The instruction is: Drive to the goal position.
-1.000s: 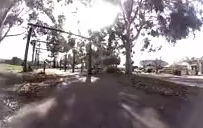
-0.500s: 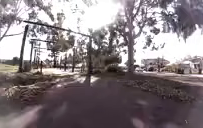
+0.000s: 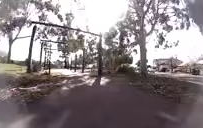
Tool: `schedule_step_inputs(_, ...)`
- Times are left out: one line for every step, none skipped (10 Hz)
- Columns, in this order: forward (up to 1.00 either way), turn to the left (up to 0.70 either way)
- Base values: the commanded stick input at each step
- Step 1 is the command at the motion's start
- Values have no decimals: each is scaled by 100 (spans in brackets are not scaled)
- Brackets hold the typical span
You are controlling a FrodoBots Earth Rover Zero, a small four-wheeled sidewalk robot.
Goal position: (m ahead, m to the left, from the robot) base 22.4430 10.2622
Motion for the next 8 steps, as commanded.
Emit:
schedule_step_inputs(100, 0)
schedule_step_inputs(100, 0)
schedule_step_inputs(100, 0)
schedule_step_inputs(100, 0)
schedule_step_inputs(100, 0)
schedule_step_inputs(100, 0)
schedule_step_inputs(100, 0)
schedule_step_inputs(100, 0)
